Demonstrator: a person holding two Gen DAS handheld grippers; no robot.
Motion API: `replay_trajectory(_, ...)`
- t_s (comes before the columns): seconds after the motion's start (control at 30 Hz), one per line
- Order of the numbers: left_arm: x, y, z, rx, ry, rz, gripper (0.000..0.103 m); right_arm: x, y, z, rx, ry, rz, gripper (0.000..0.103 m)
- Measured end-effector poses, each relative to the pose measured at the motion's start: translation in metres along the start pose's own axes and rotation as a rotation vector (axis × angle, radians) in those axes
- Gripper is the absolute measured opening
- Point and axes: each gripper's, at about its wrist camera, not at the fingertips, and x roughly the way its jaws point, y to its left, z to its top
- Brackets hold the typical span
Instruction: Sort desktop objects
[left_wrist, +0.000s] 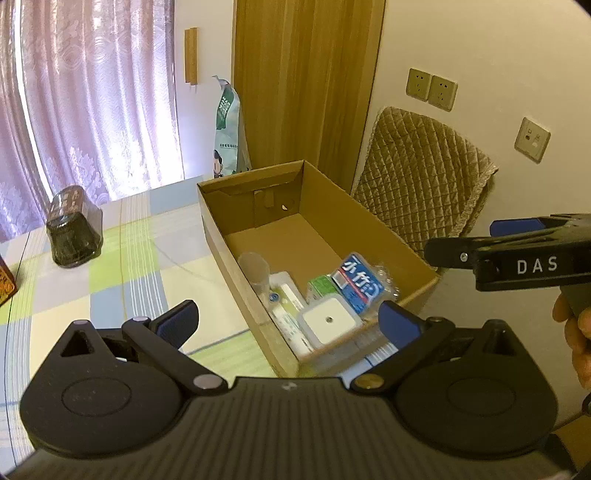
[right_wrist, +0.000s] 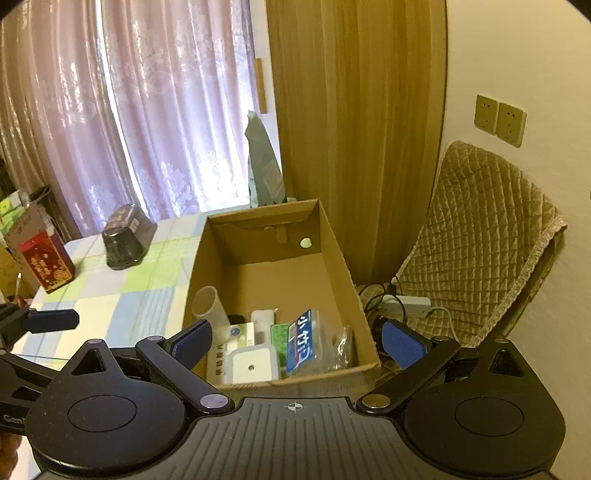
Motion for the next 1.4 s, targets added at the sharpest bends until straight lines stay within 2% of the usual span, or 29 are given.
replay_trajectory(0.43,-0.056,-0.032,-0.023,-0.013,-0.017,0.029,0.102,-0.073,-0.004,-0.02,0.066,-0.06,0.005,0.101)
replay_trajectory(0.73,-0.087,-0.036,-0.04,-0.053,-0.02,0.038,0.102,-0.111,0.001,-0.038,0.097,-0.07,-0.004,0.101)
replay_trajectory(1.0,-0.106,-0.029,-0.062,-0.072,-0.012,0.076,0.102,-0.125,0.007,-0.056,0.078,-0.049,-0.025,0.101)
replay_trajectory(1.17,-0.113,-0.024,-0.072,-0.104,0.009,0.072,0.102,-0.127,0.013,-0.063,0.062,-0.041,-0.033,0.101)
replay_trajectory(1.4,-0.127,-0.025,-0.079,-0.126,-0.002,0.063,0.102,-0.134,0.024,-0.069,0.035,-0.04,-0.035,0.101)
